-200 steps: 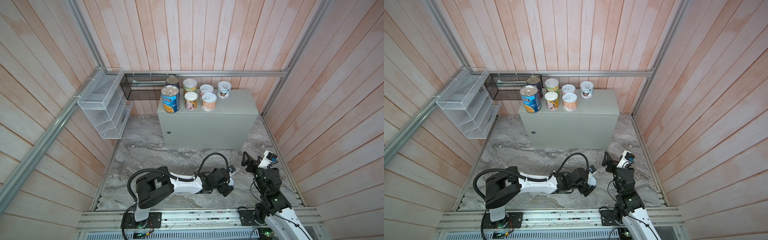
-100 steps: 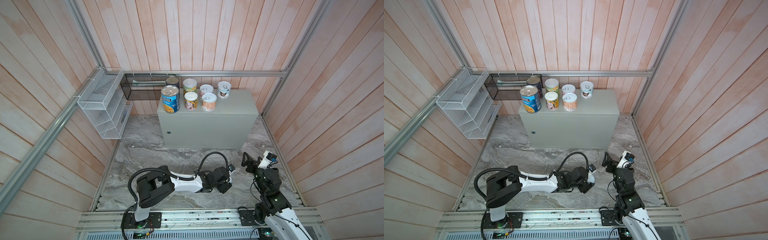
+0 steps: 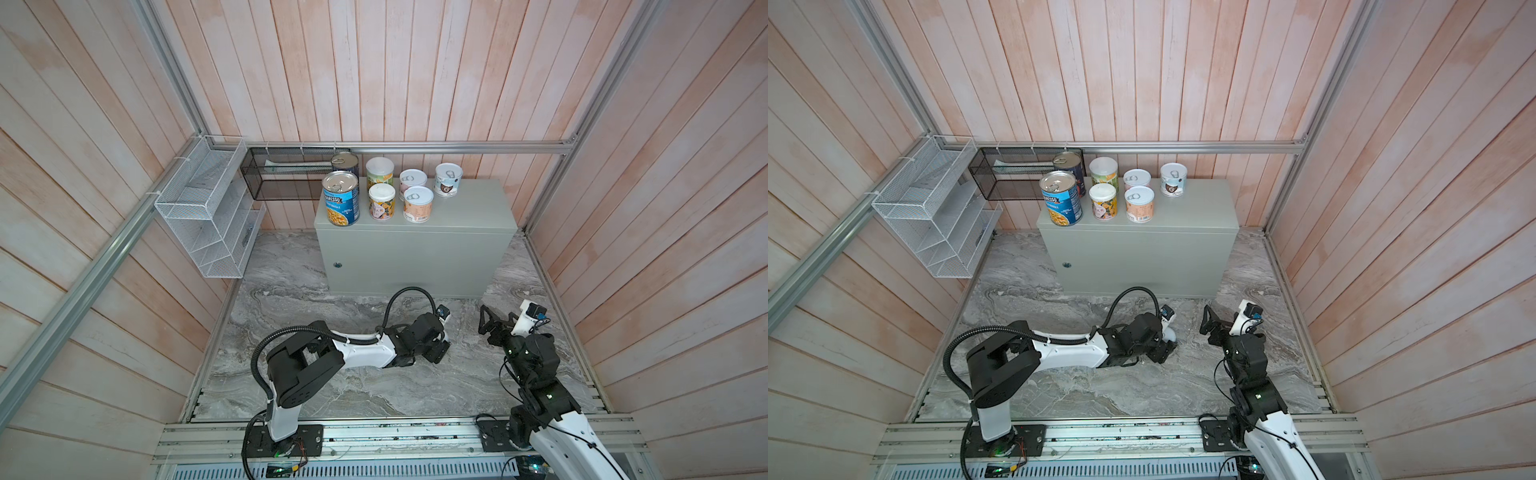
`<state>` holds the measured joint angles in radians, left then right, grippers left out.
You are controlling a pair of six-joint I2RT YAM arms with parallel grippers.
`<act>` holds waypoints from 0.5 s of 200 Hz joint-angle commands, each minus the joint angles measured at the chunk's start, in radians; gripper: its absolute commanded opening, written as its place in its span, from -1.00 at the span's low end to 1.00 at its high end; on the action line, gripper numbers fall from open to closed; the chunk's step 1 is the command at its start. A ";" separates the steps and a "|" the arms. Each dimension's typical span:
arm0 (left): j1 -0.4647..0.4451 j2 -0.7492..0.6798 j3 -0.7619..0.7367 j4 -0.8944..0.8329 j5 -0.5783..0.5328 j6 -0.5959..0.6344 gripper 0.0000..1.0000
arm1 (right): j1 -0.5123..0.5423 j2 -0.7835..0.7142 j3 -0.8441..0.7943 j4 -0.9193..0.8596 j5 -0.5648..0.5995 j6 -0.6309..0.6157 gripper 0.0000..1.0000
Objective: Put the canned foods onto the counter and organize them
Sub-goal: 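Close the left gripper on the last teal can and lift it, then bring the teal can toward the right gripper while the right gripper approaches it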
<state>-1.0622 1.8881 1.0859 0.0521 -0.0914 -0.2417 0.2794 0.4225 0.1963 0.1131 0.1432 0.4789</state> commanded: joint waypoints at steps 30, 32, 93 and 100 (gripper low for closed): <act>0.063 -0.124 -0.060 -0.008 0.010 -0.033 0.29 | -0.006 0.116 0.002 0.114 -0.164 -0.008 0.94; 0.067 -0.127 -0.061 -0.011 0.013 -0.034 0.27 | -0.005 0.121 0.003 0.119 -0.173 -0.010 0.94; 0.159 -0.265 -0.131 -0.072 0.023 -0.048 0.23 | -0.001 0.320 0.017 0.253 -0.336 -0.036 0.93; 0.167 -0.277 -0.134 -0.086 0.025 -0.053 0.23 | 0.004 0.344 0.027 0.258 -0.350 -0.041 0.93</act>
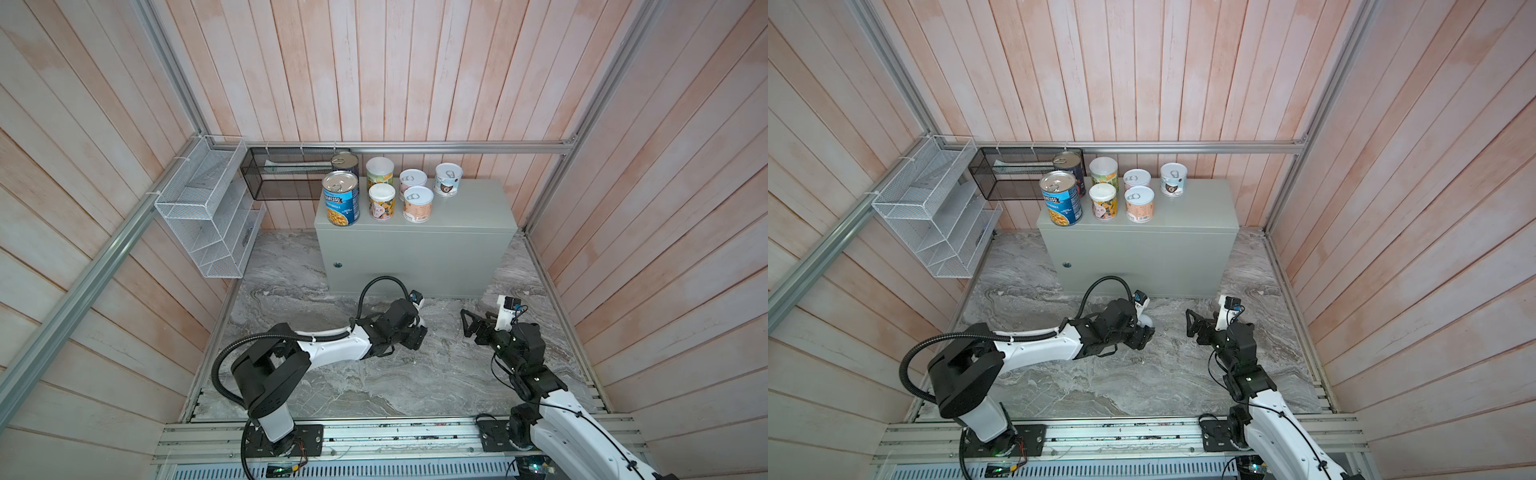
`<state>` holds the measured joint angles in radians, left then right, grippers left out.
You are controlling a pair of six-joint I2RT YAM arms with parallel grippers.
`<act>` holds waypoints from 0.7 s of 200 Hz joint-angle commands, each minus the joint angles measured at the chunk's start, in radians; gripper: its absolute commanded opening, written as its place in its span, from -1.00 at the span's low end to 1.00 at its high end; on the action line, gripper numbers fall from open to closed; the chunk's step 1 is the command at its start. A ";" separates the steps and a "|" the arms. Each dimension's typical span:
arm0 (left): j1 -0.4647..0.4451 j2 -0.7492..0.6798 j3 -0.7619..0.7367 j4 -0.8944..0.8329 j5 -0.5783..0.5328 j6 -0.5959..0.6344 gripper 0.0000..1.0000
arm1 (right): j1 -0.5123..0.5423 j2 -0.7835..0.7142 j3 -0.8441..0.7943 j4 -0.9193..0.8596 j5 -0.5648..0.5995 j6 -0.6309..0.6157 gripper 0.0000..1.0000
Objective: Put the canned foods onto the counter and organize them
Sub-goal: 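Bring the teal can toward the right gripper while the right gripper approaches it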
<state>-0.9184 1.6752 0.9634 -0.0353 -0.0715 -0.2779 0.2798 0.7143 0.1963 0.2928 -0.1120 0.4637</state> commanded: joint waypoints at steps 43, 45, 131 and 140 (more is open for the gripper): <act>0.071 -0.134 -0.019 -0.076 0.042 -0.035 0.23 | 0.093 0.183 0.086 0.101 -0.145 -0.114 0.92; 0.075 -0.138 -0.017 -0.080 0.048 -0.035 0.23 | 0.100 0.187 0.086 0.108 -0.152 -0.118 0.92; 0.136 -0.222 0.052 -0.227 0.117 -0.004 0.23 | 0.235 0.261 0.080 0.218 -0.332 -0.257 0.93; 0.138 -0.225 0.059 -0.232 0.123 -0.007 0.23 | 0.258 0.262 0.077 0.230 -0.332 -0.267 0.93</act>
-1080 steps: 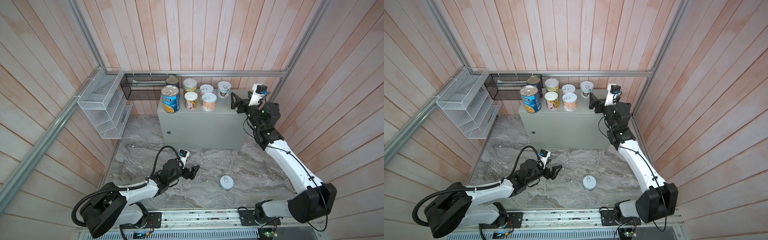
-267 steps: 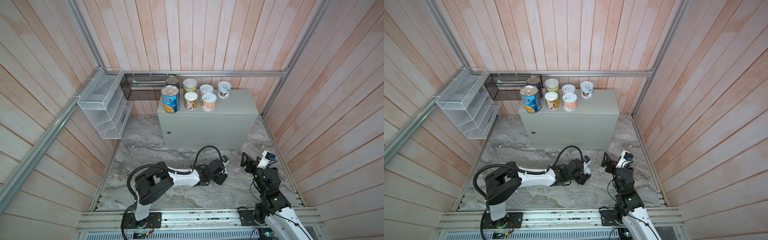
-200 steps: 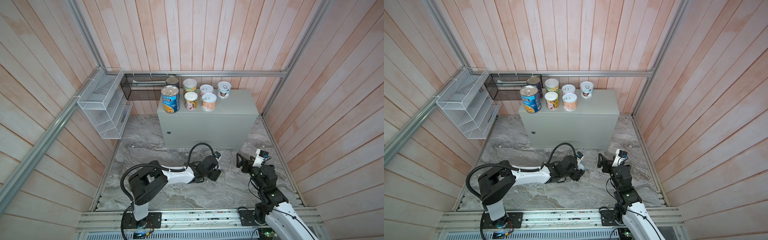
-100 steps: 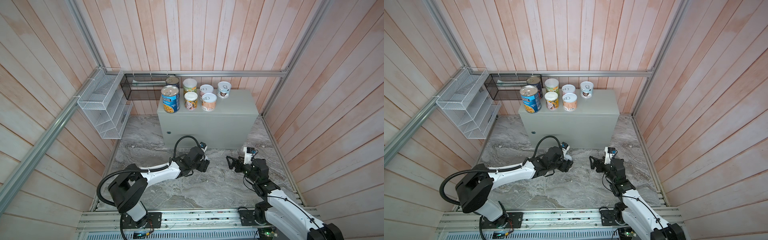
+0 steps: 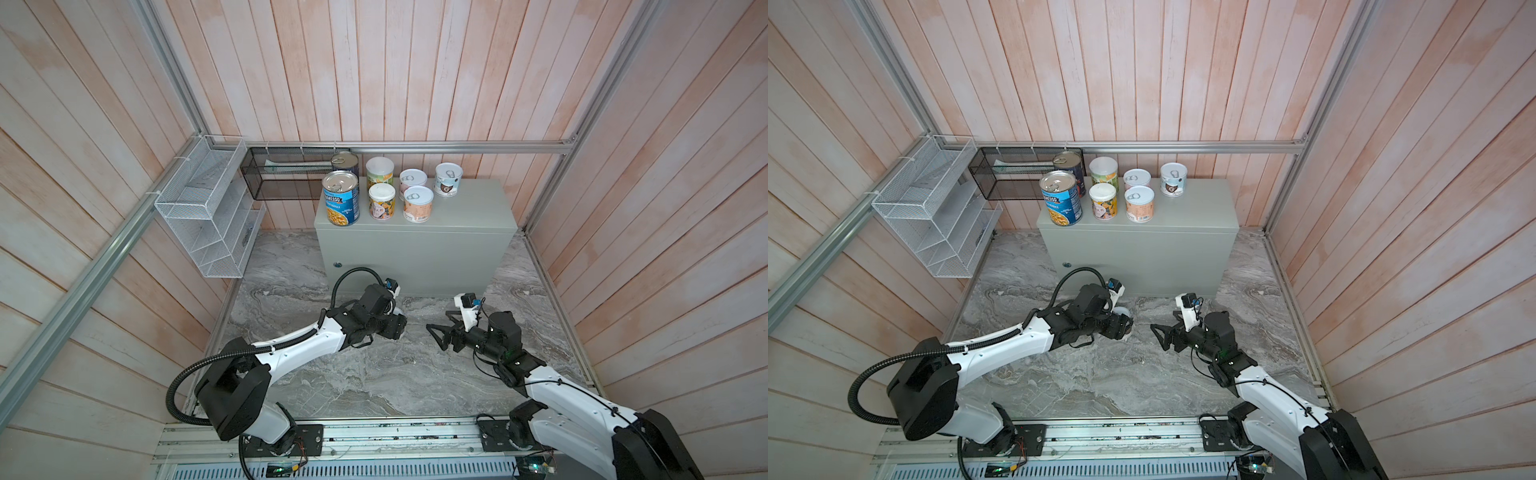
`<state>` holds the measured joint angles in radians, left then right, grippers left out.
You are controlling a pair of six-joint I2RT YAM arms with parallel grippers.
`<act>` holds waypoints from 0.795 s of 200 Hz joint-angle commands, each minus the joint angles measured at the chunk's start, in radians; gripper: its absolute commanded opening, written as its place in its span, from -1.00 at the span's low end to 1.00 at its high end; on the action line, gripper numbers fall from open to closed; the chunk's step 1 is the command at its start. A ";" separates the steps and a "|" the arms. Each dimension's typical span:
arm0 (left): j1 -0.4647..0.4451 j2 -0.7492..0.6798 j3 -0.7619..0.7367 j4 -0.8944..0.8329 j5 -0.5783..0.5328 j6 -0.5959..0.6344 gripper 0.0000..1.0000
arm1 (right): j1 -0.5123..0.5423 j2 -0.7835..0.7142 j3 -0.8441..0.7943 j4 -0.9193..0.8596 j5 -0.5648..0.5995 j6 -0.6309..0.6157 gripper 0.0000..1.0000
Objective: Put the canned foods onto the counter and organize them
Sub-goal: 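Bring the teal can toward the right gripper while the right gripper approaches it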
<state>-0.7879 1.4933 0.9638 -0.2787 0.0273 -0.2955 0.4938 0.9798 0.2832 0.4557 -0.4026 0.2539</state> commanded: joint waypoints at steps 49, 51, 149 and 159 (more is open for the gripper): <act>0.007 -0.053 0.096 -0.012 0.106 -0.027 0.23 | 0.168 0.000 -0.037 0.168 0.052 -0.094 0.92; 0.007 -0.053 0.096 -0.012 0.110 -0.027 0.23 | 0.171 0.000 -0.039 0.174 0.055 -0.094 0.92; 0.006 -0.124 0.081 0.041 0.241 -0.078 0.23 | 0.221 0.027 -0.026 0.251 0.121 -0.093 0.88; 0.005 -0.122 0.079 0.041 0.244 -0.081 0.23 | 0.225 0.033 -0.023 0.259 0.121 -0.094 0.86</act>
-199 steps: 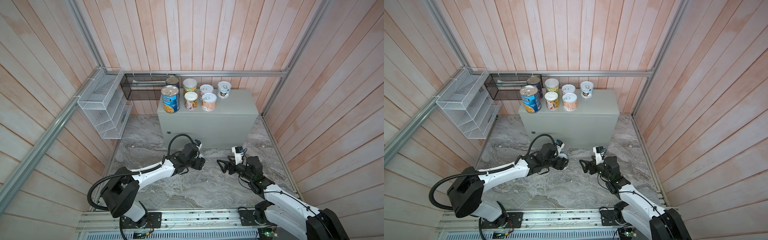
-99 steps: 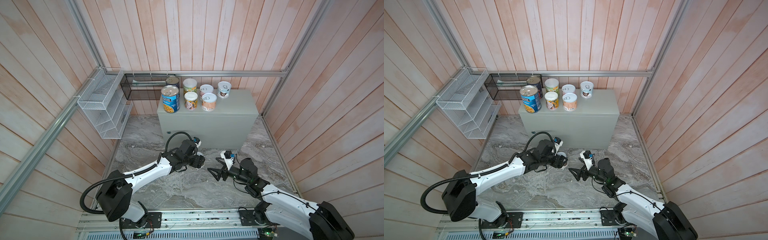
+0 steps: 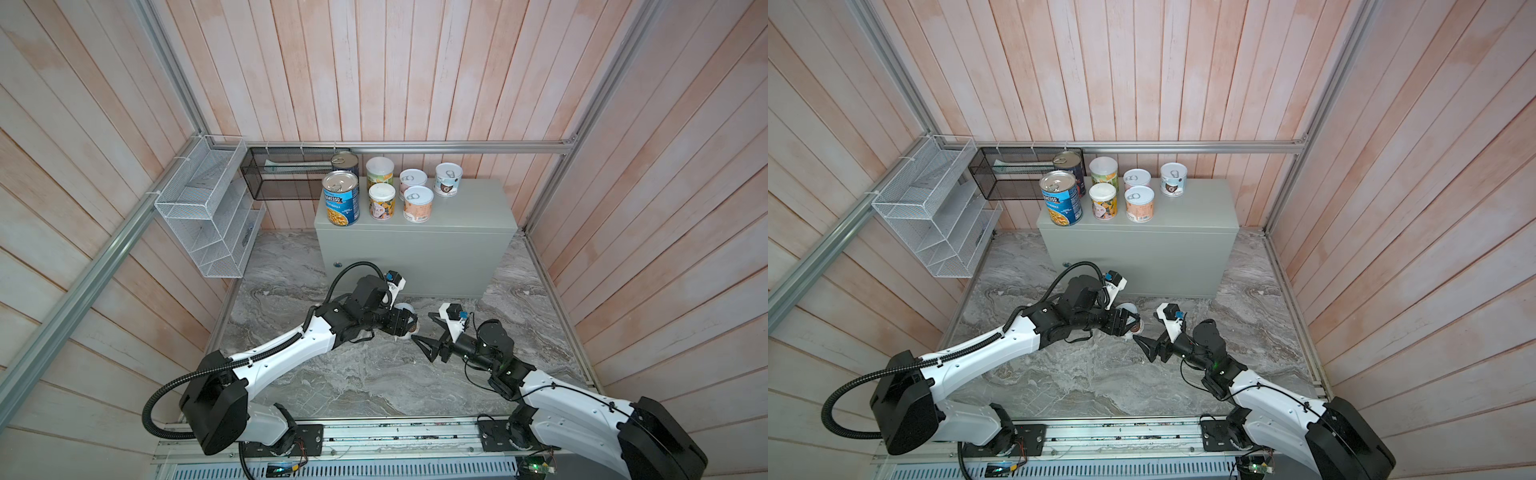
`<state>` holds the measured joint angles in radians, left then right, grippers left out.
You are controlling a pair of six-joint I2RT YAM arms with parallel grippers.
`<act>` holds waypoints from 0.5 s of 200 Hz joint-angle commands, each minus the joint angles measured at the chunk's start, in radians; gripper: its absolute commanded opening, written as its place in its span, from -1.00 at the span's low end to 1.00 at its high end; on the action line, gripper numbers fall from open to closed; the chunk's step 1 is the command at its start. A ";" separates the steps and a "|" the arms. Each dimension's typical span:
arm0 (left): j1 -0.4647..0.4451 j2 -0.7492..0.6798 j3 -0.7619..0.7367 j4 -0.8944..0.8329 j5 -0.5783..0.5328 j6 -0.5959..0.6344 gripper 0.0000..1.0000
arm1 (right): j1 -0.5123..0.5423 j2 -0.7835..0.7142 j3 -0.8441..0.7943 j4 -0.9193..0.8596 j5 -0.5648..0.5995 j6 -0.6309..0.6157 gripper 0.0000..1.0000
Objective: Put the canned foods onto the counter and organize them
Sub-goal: 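Bring the teal can toward the right gripper while the right gripper approaches it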
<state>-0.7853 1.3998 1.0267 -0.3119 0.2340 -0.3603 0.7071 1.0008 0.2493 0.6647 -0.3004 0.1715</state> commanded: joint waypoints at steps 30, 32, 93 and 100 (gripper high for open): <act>0.003 -0.021 0.010 0.084 0.055 -0.027 0.23 | 0.034 0.052 0.034 0.054 0.039 -0.019 0.84; 0.003 -0.020 0.010 0.086 0.057 -0.028 0.23 | 0.036 0.055 0.036 0.056 0.040 -0.020 0.84; -0.006 -0.007 -0.012 0.120 0.086 -0.074 0.23 | 0.063 0.127 0.060 0.106 0.069 -0.014 0.80; -0.008 -0.003 -0.011 0.120 0.087 -0.075 0.23 | 0.064 0.130 0.062 0.110 0.076 -0.013 0.80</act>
<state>-0.7868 1.3972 1.0229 -0.2703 0.2859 -0.4126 0.7628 1.1179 0.2829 0.7162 -0.2535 0.1570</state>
